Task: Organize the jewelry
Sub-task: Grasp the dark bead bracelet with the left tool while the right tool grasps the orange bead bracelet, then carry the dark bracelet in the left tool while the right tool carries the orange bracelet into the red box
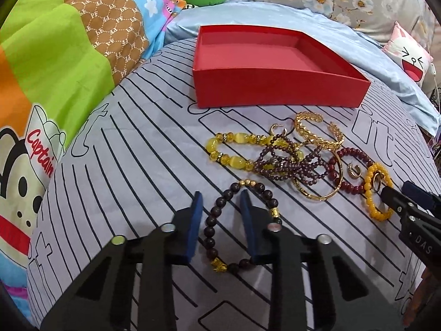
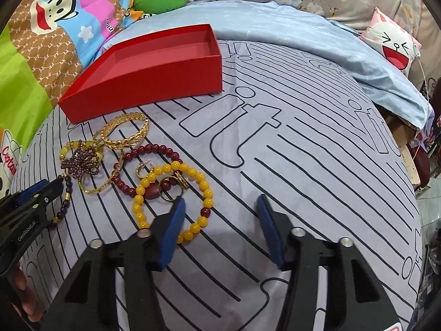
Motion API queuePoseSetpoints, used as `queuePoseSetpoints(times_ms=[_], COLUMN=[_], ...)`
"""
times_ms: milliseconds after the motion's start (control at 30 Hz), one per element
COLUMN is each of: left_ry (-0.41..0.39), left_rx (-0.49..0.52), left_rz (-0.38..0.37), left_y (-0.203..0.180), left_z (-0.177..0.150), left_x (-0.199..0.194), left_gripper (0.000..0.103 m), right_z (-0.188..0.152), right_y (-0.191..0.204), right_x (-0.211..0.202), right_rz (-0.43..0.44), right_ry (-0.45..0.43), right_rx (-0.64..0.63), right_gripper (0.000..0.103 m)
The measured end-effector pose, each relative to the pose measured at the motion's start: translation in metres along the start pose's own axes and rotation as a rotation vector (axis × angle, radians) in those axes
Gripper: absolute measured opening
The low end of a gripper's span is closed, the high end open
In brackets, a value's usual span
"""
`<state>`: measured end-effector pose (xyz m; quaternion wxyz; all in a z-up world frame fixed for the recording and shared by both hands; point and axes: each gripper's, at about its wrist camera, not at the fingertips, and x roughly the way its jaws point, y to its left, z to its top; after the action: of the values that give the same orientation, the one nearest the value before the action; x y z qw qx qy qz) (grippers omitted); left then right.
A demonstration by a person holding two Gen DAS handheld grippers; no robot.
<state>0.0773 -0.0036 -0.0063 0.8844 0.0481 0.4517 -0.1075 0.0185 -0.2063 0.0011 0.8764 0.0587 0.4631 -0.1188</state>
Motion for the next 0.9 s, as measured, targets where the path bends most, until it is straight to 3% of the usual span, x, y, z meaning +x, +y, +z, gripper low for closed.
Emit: queuePoseSetpoints(times_ms=[100,167,333,900], left_ry=[0.005,0.011,0.025,-0.031], left_rx=[-0.001,-0.003,-0.017,-0.003], left_rz=[-0.022,-0.042,-0.082,-0.162], left_y=[0.000,0.000,-0.001,-0.006], left_z=[0.001,0.001,0.000,0.013], left_x=[0.000,-0.001,-0.004,-0.055], left_gripper=[0.014,0.008,0.008,0.007], right_z=[0.000,0.001,0.002,0.008], right_y=[0.001,0.001,-0.004,-0.010], right_x=[0.000,0.000,0.000,-0.045], right_rz=[0.009,0.021,0.048,0.108], right_ry=[-0.001,0.001,0.009,-0.044], right_rx=[-0.004,-0.001,0.025,0.042], right_gripper=[0.039,0.029,0.008,0.007])
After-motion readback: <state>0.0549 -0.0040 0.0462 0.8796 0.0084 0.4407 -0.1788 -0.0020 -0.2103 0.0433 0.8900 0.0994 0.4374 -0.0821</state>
